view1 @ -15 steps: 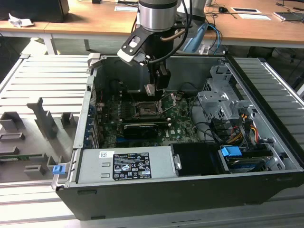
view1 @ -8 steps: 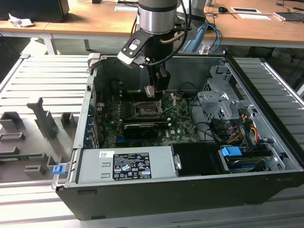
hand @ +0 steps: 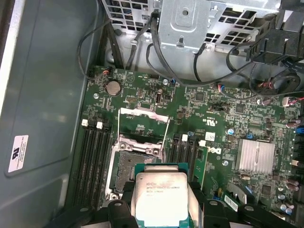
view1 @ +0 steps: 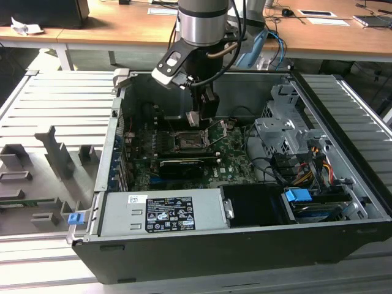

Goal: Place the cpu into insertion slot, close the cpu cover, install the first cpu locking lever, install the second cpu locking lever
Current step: 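Place the cpu into insertion slot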

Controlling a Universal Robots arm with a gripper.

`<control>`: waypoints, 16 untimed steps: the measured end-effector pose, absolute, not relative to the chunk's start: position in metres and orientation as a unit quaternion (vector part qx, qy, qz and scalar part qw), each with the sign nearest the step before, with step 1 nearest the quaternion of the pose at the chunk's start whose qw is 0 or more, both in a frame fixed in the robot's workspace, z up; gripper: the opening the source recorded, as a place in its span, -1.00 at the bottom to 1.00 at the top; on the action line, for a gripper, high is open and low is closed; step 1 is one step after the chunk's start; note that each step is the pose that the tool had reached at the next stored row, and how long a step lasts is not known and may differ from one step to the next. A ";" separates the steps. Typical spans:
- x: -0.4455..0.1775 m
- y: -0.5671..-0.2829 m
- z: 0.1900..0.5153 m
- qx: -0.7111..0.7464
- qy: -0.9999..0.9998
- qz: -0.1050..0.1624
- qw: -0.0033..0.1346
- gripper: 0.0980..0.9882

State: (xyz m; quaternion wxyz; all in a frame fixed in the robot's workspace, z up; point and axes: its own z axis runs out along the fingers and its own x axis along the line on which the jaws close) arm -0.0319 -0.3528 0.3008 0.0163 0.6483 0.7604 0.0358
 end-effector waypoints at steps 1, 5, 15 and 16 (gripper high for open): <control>-0.032 -0.353 0.300 0.648 0.760 0.036 0.016 -0.03; -0.032 -0.353 0.299 0.648 0.760 0.036 0.016 -0.03; -0.032 -0.353 0.297 0.655 0.754 0.036 0.017 -0.03; -0.032 -0.353 0.297 0.659 0.751 0.036 0.017 -0.03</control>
